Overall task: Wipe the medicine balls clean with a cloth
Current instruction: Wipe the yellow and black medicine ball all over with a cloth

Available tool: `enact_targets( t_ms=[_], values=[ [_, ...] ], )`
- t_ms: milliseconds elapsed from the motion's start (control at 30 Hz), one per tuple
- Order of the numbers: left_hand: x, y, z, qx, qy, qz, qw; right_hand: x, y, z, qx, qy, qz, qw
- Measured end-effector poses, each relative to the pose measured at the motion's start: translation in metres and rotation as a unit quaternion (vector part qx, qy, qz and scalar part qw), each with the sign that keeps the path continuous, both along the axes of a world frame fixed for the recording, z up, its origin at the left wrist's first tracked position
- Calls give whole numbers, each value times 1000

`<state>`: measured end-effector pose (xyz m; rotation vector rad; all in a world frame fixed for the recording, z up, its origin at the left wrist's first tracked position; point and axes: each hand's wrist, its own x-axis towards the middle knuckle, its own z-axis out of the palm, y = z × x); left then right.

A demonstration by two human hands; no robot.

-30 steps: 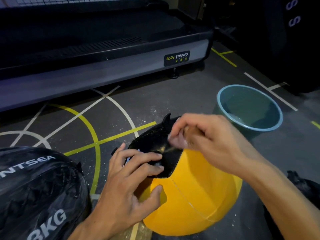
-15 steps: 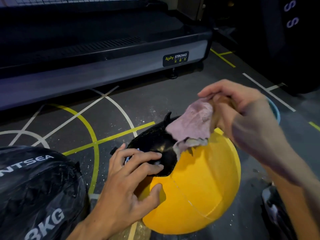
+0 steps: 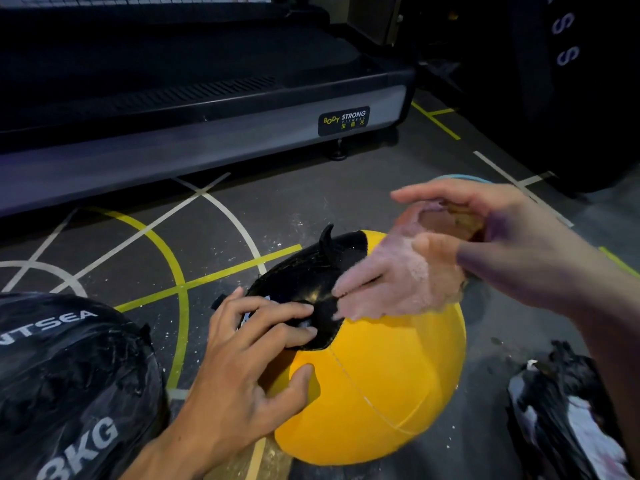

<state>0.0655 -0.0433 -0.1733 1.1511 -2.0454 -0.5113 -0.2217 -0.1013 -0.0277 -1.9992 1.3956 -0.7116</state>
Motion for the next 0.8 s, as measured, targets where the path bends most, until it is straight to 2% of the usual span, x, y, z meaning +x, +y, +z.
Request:
enact_targets(
  t_ms=[33,67,167,267,333,367,433,500,533,600,667,800],
  values=[
    [0,0,0,-2,-1,1,1000,-4,-2,0,-53,74,-32,995],
    [0,-1,0,-3,-3,1,1000,-4,-1,2,-79,102,-48,991],
    [-1,-2,1,1,-4,0,1000,8,10,15,-62,23,19,998],
    [-1,-2,3,4,-3,-5,1000,21,16,33,24,-99,133,986],
    [-2,-2,4,1,0,-8,1000,22,13,38,77,-143,144,976],
    [-2,-2,4,-3,1,-8,1000,20,8,37,79,-122,133,980],
    [-2,-1,3,-5,4,-6,1000,16,-6,25,21,19,97,995],
    [-2,-2,2,-2,8,-1,1000,16,-16,7,-35,166,55,984],
    [-2,-2,2,0,9,-1,1000,16,-18,-3,-47,204,48,977],
    [-2,-2,2,2,6,-2,1000,14,-21,-18,-48,224,30,973],
    [-2,-2,1,5,6,-3,1000,13,-20,-21,-15,204,-43,978],
    [-1,-1,0,8,8,-5,1000,7,-21,-27,160,163,-173,958]
  ],
)
